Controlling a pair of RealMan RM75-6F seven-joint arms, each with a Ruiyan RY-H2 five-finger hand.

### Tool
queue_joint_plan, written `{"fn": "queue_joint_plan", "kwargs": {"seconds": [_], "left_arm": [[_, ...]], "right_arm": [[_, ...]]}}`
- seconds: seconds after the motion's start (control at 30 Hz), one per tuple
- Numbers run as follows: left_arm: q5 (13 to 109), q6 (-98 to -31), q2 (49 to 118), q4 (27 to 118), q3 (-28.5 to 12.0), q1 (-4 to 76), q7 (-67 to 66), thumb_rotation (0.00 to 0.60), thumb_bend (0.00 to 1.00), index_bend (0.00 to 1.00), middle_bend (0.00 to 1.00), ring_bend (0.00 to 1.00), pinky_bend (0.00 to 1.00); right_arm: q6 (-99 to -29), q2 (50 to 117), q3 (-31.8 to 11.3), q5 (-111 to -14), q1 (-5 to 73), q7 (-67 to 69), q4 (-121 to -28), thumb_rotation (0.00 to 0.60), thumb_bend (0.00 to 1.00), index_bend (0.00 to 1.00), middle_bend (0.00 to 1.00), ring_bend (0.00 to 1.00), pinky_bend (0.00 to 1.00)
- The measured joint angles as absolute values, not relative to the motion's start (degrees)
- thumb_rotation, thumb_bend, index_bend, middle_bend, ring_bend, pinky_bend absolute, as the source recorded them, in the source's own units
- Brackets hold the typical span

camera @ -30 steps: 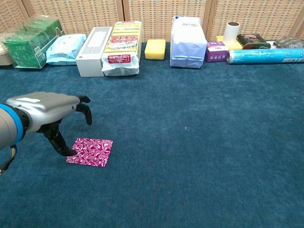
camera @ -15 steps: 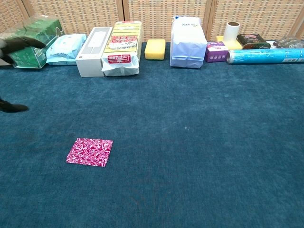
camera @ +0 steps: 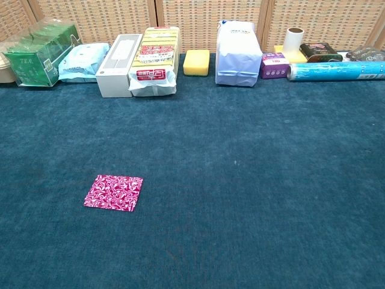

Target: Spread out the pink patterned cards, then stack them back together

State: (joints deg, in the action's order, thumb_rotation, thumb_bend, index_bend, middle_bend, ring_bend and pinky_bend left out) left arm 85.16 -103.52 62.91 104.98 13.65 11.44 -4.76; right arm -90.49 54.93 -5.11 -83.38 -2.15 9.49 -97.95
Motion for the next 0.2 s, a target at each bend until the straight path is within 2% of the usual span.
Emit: {"fn": "queue_joint_plan", "kwargs": {"seconds": [0.2], "left_arm": [[84.7,-103.6,60.1,102.2,11.5,8.5,2.9,0.600,0.15,0.00,0.00,0.00,0.13]], "right_arm": [[-90.8,55.6,-5.5,-82.6,-2.2,7.0,-98.6,0.600,0.01,0.08,0.00,0.00,0.00]]}}
